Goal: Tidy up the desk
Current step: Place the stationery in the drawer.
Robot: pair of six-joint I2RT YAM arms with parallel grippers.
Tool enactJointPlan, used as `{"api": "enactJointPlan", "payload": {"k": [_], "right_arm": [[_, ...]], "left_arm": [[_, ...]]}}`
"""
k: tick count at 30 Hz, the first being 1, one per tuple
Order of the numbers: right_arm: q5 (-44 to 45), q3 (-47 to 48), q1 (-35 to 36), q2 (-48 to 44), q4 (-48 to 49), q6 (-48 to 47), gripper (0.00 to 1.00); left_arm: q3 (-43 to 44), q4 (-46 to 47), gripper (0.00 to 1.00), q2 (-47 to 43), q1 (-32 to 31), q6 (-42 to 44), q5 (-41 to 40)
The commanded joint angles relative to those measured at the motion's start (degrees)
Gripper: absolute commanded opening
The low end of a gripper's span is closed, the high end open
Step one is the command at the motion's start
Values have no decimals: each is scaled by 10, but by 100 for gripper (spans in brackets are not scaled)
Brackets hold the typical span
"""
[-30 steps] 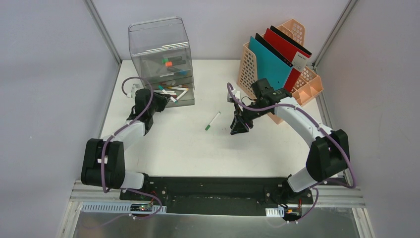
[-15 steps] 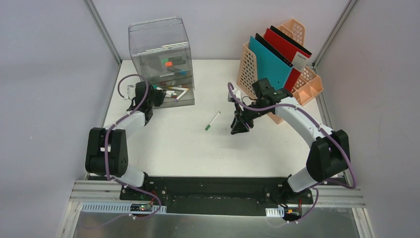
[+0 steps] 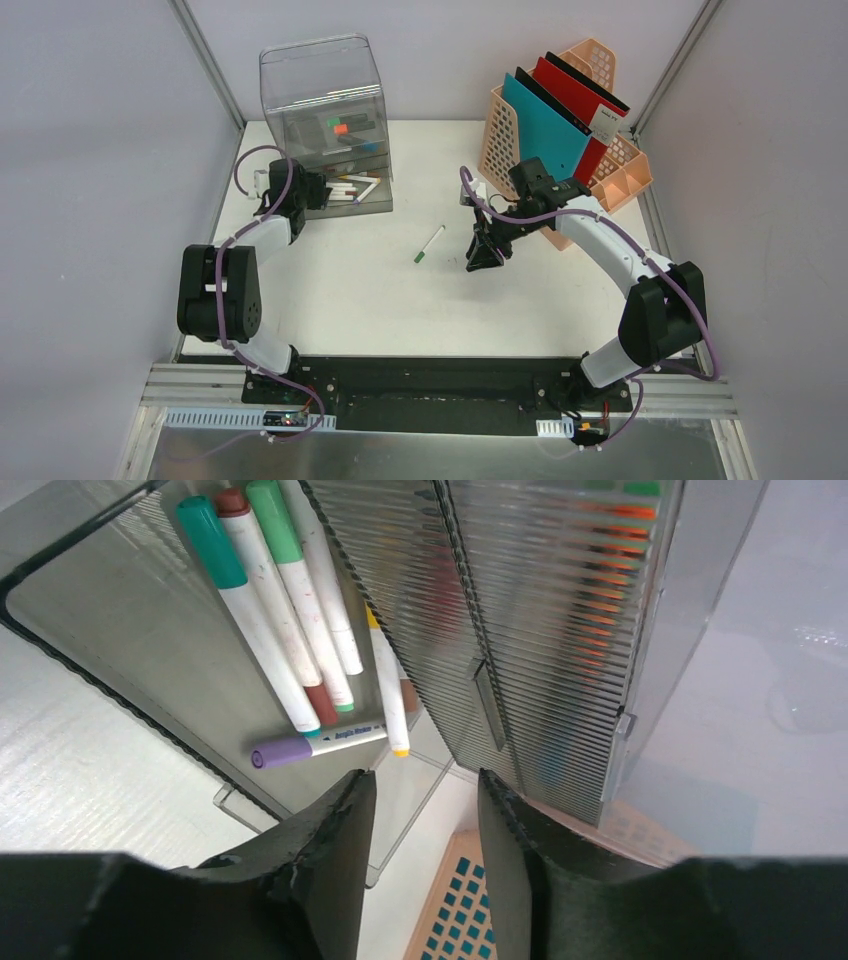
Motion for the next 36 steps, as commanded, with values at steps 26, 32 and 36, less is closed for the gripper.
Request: {"api": "enactJointPlan", "payload": {"k": [26,32,36], "right_arm": [[-23,4,-10,-33,3,-17,39],[-22,4,-10,-34,3,-16,39],[-22,4,-10,-33,3,-16,39]], "left_arm": [[-189,323,69,-144,9,137,335],[-204,370,73,-137,3,156,418],[-204,351,74,-146,-19,193,429]]}}
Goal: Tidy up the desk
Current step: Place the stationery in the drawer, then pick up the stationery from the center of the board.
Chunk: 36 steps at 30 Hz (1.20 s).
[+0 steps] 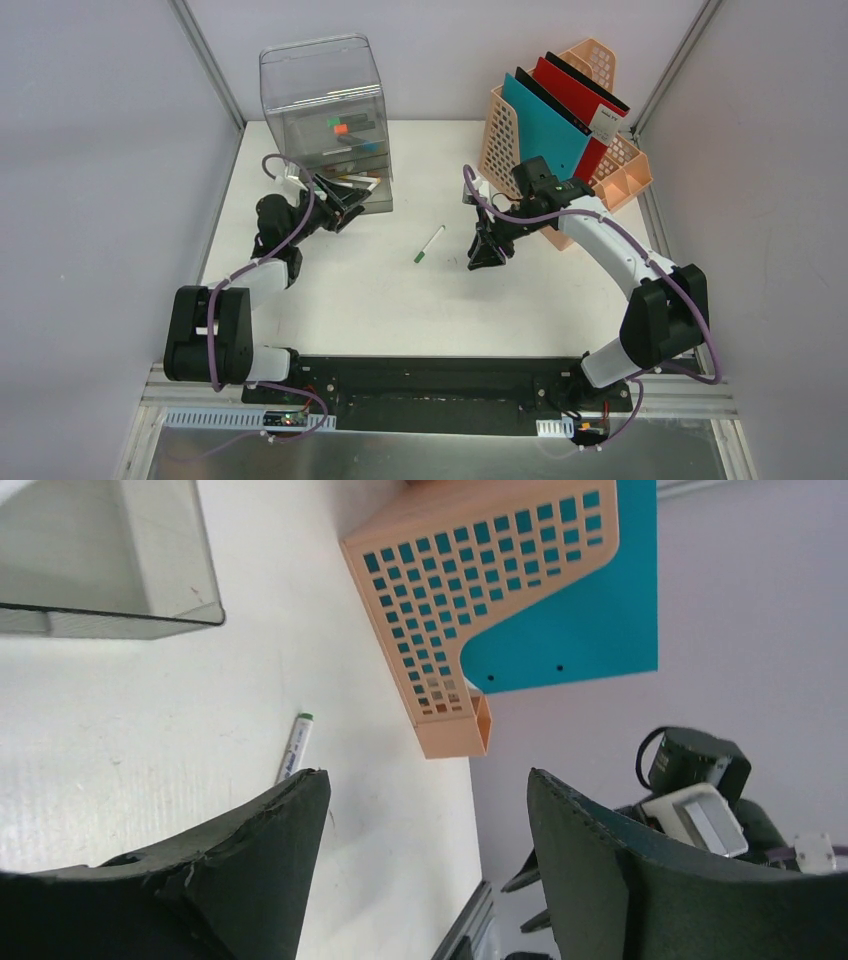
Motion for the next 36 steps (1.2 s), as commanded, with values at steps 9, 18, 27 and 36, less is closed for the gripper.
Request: {"api": "enactJointPlan", "payload": {"k": [9,18,27,36], "right_arm": [[-22,4,-4,-24,4,-14,39],[-23,4,-5,-25,4,-15,39],[-23,4,-7,-25,4,-14,39],[-23,3,-8,-23,4,-15,39]], "left_arm": [[90,-242,74,-42,-150,286,-36],[189,-424,72,2,-274,435,-183],[302,-545,71,109,-343,524,-259],[398,-623,70,213,-383,591,-335]]}}
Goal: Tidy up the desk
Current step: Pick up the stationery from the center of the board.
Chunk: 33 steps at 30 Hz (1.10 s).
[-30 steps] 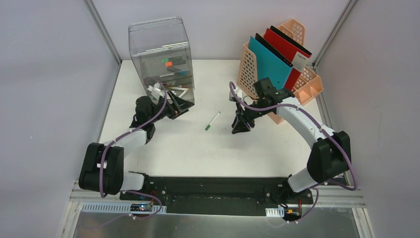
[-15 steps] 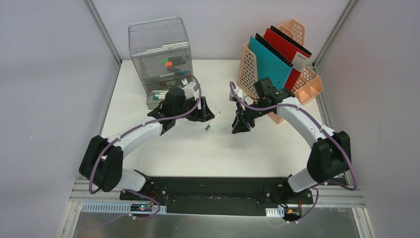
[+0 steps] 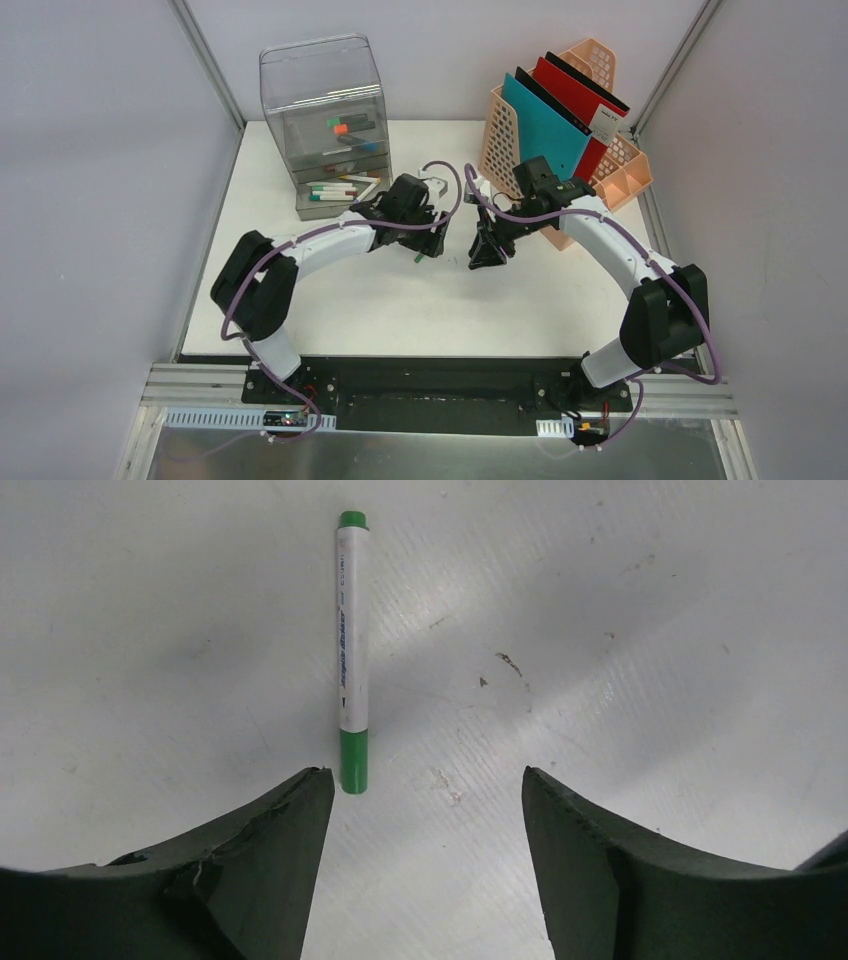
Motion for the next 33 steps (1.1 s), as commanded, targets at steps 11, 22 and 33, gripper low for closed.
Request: {"api": "enactJointPlan", "payload": {"k": [11,22,33], "right_arm": [[-21,3,-5,-24,5,-16,39],[-23,3,-7,-23,5,-15,39],[-24,3,-8,-25,5,-15,39]], "left_arm": [[183,-156,62,171,-22,101,-67],[215,-176,36,216,-28,109,-91],[216,-189,9,235,-36,108,-135]]}}
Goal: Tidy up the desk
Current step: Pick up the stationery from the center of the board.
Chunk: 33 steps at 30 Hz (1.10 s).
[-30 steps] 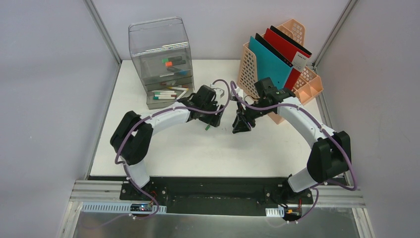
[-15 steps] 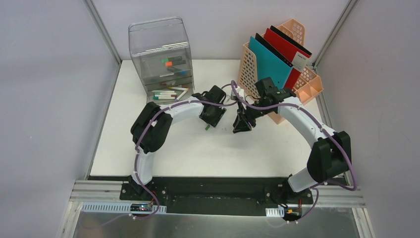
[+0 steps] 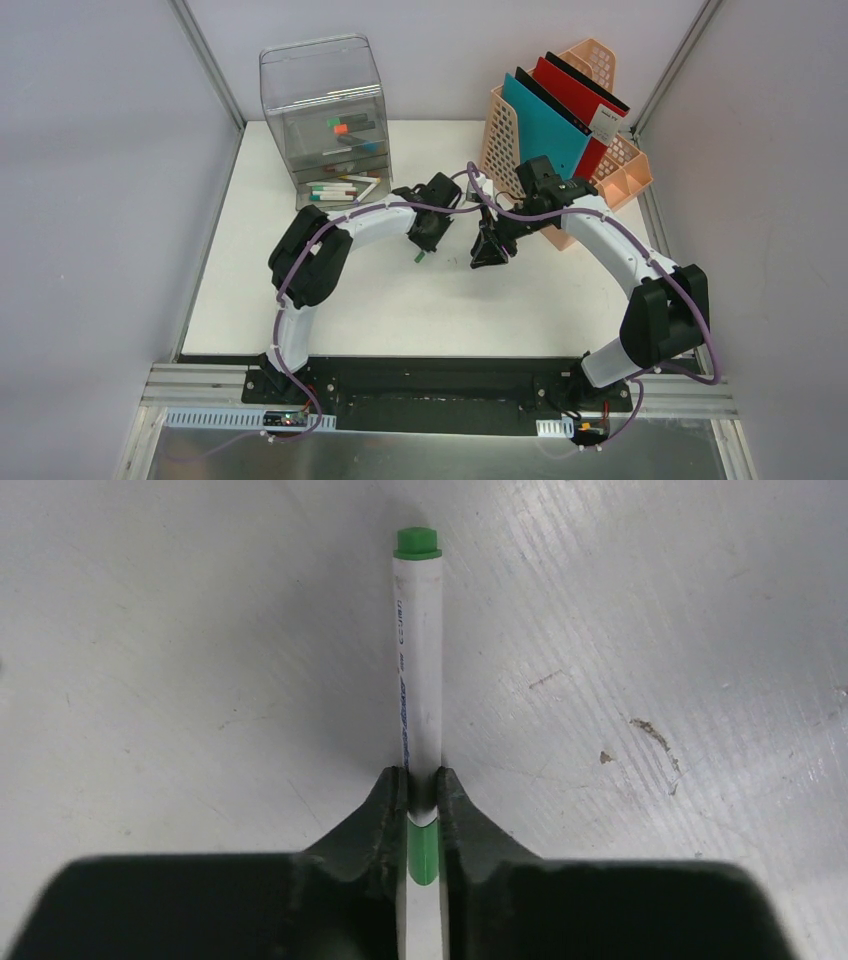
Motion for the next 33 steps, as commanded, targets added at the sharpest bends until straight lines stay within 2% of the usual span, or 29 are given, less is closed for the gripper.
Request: {"api": "enactJointPlan", "payload": {"k": [1,2,11,20,25,28,33], "right_arm": [[-23,3,-1,-25,8,-16,39],[-23,3,0,-25,8,-15,39],[-24,3,-2,-25,8,-15,39],[-28,2,-4,-23,8,-16,39],[-32,2,-3,-22,8,-15,39],[-39,3,-4,-24,9,-12,39],[-68,-13,-4,-44,47,24,39]], "left_arm": [[7,-15,3,18,-7,7,-27],[6,-15,0,18,-7,7,-29],[-33,11,0,-25,-7,-21,-73],[-182,135,0,-195,-7,-75,-102],[-307,259,0,-309,-7,-107,-67],[-394,365,0,-372,-7,-138,-34],[-548,549,0,-492,-6,-221,-26]]}}
